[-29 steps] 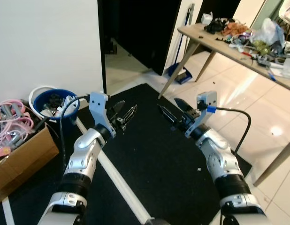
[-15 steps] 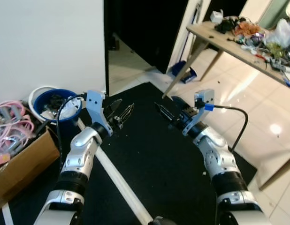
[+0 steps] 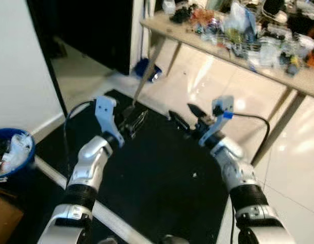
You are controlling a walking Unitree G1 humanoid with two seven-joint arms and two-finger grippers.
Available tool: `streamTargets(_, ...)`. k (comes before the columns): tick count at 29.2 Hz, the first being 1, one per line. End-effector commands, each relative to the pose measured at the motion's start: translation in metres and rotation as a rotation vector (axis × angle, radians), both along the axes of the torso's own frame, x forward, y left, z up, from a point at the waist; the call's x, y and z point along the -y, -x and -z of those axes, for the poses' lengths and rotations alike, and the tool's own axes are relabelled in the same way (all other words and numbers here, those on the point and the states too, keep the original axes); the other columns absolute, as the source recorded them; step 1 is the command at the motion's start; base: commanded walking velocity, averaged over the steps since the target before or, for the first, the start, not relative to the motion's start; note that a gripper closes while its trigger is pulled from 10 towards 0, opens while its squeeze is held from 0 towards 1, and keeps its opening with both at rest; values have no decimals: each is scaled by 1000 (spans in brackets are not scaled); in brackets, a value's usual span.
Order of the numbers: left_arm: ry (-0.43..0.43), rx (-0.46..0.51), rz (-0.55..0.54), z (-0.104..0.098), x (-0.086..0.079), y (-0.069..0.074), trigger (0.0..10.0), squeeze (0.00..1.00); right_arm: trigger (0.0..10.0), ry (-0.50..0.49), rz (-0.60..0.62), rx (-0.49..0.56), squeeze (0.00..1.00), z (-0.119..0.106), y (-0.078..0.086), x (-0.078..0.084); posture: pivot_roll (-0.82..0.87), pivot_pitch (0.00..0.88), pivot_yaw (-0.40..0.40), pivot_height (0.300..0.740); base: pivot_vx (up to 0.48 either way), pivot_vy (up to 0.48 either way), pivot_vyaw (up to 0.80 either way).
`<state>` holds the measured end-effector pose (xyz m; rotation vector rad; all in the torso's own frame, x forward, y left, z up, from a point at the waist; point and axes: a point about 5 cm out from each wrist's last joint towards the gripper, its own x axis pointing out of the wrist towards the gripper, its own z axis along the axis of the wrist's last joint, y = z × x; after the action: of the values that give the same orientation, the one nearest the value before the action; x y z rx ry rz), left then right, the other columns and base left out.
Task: Picking trash to rubbish bin
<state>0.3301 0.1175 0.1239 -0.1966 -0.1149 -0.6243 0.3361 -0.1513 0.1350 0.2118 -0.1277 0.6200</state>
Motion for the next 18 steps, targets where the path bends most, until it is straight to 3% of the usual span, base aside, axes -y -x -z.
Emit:
streamTargets(1,-7,6,21,-1,5,0,10000,0,10000,19,22,-1,0,2,1,8,-51,0,-61,740,330,0,0)
streamTargets(16,-10,6,26,1,6,0,10000,0,10000,25,21,2,0,3,2,7,-52,0,-63,740,330,0,0)
streamTargets(18,-10,7,26,1,6,0,10000,0,10000,24,16,1,0,3,2,7,-52,0,-63,740,330,0,-628)
